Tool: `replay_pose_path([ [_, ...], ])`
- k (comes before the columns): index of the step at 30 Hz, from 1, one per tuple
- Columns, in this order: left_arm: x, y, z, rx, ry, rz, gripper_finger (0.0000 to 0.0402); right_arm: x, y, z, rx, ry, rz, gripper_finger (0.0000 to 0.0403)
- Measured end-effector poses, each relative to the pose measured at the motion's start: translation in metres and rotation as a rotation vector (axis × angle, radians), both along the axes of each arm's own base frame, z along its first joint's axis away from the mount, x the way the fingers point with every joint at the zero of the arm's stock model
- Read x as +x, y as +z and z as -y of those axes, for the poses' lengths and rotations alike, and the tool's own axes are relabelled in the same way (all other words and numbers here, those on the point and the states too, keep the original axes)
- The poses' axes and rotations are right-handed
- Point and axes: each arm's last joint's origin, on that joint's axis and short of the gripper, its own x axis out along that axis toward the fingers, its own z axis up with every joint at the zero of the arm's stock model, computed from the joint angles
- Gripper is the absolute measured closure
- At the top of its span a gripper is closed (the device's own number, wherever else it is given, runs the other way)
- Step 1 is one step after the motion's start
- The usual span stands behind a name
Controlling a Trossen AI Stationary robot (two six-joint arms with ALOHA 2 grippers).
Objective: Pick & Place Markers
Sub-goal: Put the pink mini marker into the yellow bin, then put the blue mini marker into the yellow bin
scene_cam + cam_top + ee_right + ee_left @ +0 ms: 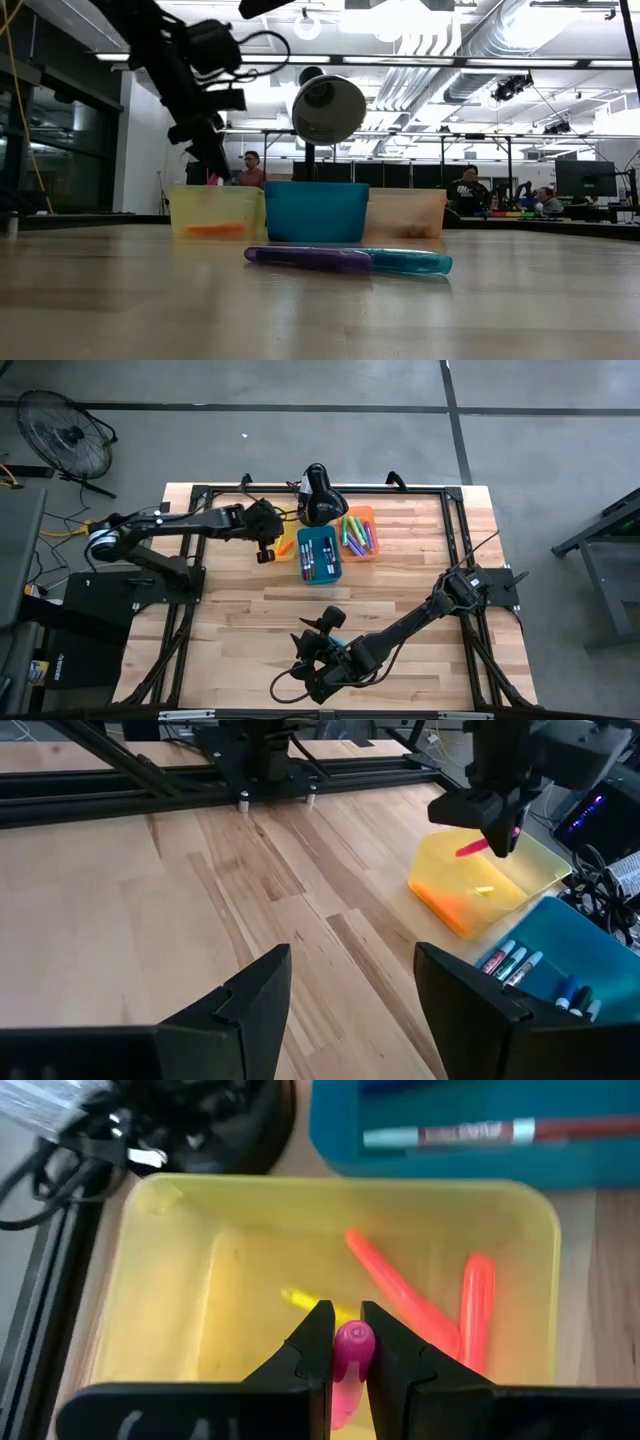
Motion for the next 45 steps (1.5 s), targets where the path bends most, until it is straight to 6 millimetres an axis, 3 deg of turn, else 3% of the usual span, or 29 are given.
replay_pose_path([
  [12, 0.025, -0.010, -0.012, -0.021, -0.042, -0.117, 0.0369, -0.001, -0.001, 0.001, -0.005, -0.002, -0.012, 0.0203],
  [19, 0.028, -0.019, -0.012, -0.048, -0.025, -0.147, 0.0340, -0.001, -0.001, 0.001, -0.005, -0.003, -0.013, 0.0203],
  [34, 0.022, -0.020, -0.011, -0.065, 0.036, -0.193, 0.0333, -0.001, -0.002, 0.001, 0.026, 0.009, -0.024, 0.0203],
  [39, 0.014, -0.012, -0.008, -0.067, 0.059, -0.202, 0.0333, -0.002, -0.003, 0.001, 0.026, 0.005, -0.039, 0.0203],
  [45, 0.004, 0.015, -0.004, -0.032, 0.076, -0.091, 0.0332, -0.007, -0.008, 0.007, 0.054, -0.045, -0.070, 0.0203],
])
